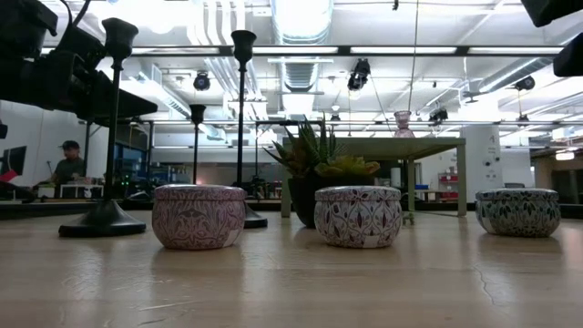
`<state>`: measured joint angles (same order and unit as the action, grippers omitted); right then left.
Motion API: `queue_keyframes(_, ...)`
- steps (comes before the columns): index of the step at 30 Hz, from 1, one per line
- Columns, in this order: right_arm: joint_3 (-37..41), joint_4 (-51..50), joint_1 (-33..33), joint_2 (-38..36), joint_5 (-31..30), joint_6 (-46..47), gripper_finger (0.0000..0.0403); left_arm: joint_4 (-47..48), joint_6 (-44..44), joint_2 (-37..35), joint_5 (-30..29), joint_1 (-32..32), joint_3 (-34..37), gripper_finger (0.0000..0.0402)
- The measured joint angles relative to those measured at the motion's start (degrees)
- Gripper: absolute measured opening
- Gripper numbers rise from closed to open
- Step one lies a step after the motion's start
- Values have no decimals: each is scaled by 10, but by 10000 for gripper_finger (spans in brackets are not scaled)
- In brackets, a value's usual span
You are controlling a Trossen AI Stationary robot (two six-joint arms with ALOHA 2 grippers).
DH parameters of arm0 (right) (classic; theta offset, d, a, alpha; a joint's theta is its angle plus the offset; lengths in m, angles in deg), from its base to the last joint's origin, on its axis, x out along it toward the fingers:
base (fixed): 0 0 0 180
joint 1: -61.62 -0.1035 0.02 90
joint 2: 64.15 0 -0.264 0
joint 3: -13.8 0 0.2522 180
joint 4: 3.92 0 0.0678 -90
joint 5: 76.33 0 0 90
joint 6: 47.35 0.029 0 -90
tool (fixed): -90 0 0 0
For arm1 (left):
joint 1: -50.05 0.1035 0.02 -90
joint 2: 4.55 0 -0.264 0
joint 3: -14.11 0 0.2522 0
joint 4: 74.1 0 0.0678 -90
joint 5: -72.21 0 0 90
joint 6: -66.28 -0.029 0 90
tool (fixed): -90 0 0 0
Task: Pick & Place candle stick holders
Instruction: Put the right glass candle holder on the shelf
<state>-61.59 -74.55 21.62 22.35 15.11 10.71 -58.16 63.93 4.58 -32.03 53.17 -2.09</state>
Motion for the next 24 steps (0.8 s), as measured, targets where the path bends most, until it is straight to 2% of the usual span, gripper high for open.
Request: queue_keyframes(24,32,36,-3,0,1,19,66,0,0,0,0,0,0,23)
